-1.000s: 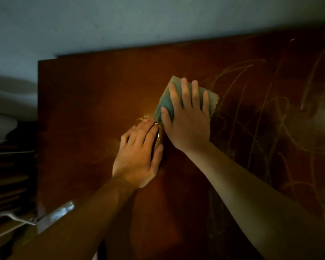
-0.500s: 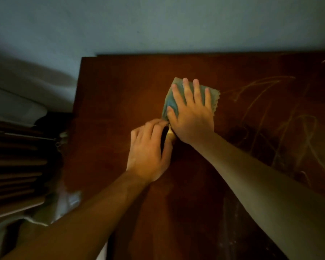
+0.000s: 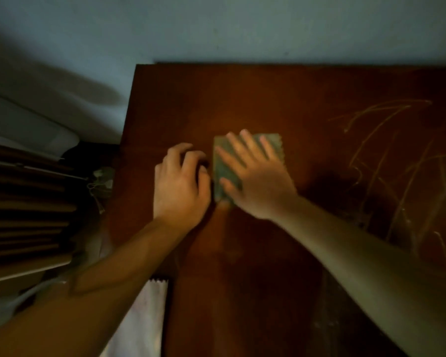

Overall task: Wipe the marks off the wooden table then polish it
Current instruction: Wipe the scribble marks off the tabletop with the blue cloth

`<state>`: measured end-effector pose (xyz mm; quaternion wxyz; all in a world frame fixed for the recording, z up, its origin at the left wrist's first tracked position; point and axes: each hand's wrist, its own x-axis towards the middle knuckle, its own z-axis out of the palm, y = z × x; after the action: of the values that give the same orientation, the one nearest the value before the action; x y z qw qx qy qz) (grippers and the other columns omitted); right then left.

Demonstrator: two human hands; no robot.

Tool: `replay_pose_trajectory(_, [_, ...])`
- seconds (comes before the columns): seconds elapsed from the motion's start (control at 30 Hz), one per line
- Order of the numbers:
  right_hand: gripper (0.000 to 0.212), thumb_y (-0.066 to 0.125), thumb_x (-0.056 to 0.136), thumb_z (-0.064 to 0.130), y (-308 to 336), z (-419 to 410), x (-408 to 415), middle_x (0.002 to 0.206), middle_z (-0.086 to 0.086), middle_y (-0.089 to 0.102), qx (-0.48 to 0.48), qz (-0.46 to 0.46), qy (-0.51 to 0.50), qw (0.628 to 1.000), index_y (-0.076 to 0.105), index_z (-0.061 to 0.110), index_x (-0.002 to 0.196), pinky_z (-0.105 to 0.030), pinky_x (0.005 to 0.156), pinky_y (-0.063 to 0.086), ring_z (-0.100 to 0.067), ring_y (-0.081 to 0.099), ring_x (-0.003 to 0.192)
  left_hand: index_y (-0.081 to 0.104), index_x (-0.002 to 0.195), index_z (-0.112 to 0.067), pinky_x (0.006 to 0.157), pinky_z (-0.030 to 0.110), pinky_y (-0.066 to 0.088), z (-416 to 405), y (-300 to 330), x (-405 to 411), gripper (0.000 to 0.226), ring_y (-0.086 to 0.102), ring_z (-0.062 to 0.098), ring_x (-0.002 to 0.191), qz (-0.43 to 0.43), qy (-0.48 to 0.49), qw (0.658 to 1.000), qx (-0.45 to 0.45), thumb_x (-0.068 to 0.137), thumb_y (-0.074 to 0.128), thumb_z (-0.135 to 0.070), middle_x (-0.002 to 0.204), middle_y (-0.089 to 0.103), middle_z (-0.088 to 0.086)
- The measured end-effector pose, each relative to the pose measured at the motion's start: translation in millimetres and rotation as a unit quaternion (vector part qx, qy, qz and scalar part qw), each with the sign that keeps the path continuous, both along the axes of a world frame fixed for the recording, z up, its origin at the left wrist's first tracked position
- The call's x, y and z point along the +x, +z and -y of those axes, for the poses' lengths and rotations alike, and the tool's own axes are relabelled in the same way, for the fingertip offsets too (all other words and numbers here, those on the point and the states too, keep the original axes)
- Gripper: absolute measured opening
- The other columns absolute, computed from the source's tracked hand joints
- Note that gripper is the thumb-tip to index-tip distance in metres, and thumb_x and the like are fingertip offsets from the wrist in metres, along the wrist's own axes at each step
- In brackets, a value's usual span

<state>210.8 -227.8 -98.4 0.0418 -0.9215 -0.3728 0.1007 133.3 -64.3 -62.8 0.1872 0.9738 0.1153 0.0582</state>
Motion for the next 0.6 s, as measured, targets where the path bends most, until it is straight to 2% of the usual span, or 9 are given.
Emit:
replay_pose_trajectory(0.07, [0.068,0.021,0.101,0.058,-0.5,9.5,29.9,0.172,-0.003,0.009,-0.015,0.003,-0.05,0.999,0.015,0.03,0.163,-0.048,0.125,-0.001,-0.027,0.003,0.158,0.062,0.118,-0.013,0.097,0.037,0.035,6.8,-2.8,3.5,0.025,0.051,0.025,0.12,0.01,-0.023,1.0,-0.016,0.097,0.051,-0.022,0.132,0.052,0.011])
replay_pose_trajectory(0.13, [0.067,0.017,0.102,0.057,-2.4,12.4,35.9,0.171,-0.005,0.013,-0.006,0.02,-0.11,0.994,0.018,0.027,0.162,-0.05,0.126,0.003,-0.028,0.006,0.158,0.06,0.119,-0.014,0.098,0.032,0.03,8.2,-6.9,8.1,0.023,0.049,0.021,0.121,0.017,-0.04,0.999,-0.022,0.099,0.052,-0.021,0.132,0.052,0.009])
replay_pose_trajectory(0.23, [0.065,0.024,0.105,0.054,-5.4,-4.0,-0.7,0.169,-0.011,0.019,0.008,0.045,-0.182,0.982,0.022,0.021,0.162,-0.055,0.125,0.009,-0.034,0.013,0.157,0.059,0.119,-0.017,0.101,0.029,0.025,8.4,-11.2,15.0,0.025,0.046,0.017,0.124,0.012,-0.032,0.998,-0.047,0.096,0.051,-0.016,0.133,0.05,0.007])
replay_pose_trajectory(0.33, [0.066,0.032,0.104,0.056,-1.3,-13.5,-73.3,0.168,-0.009,0.021,0.034,-0.001,-0.123,0.992,0.029,0.02,0.159,-0.054,0.126,0.007,-0.033,0.012,0.157,0.06,0.117,-0.018,0.102,0.03,0.026,15.0,-10.1,27.3,0.025,0.043,0.013,0.121,0.018,-0.024,0.996,-0.084,0.094,0.05,-0.016,0.131,0.05,0.005])
replay_pose_trajectory(0.43, [0.061,0.035,0.102,0.056,4.2,6.0,-115.8,0.164,-0.008,0.034,0.016,-0.024,-0.053,0.998,0.044,0.022,0.152,-0.052,0.125,0.012,-0.03,0.017,0.156,0.064,0.109,-0.016,0.101,0.03,0.028,30.9,-10.5,45.3,0.023,0.047,0.012,0.117,0.04,-0.082,0.991,-0.103,0.09,0.051,-0.015,0.122,0.055,0.003])
replay_pose_trajectory(0.5, [0.064,0.03,0.101,0.06,5.0,30.7,-90.5,0.162,-0.007,0.036,-0.009,-0.022,-0.028,0.999,0.04,0.024,0.153,-0.051,0.125,0.012,-0.03,0.021,0.154,0.066,0.109,-0.015,0.102,0.03,0.027,46.2,-12.8,57.8,0.024,0.051,0.016,0.117,0.034,-0.139,0.985,-0.1,0.091,0.05,-0.017,0.121,0.057,0.003])
replay_pose_trajectory(0.6, [0.073,0.014,0.101,0.063,6.7,76.5,-3.5,0.17,-0.01,0.014,-0.049,-0.01,-0.119,0.992,0.015,0.023,0.162,-0.05,0.125,0.003,-0.032,0.008,0.157,0.065,0.113,-0.014,0.104,0.03,0.023,70.5,-14.1,76.0,0.029,0.052,0.018,0.117,0.033,-0.183,0.976,-0.111,0.093,0.045,-0.023,0.124,0.058,0.004])
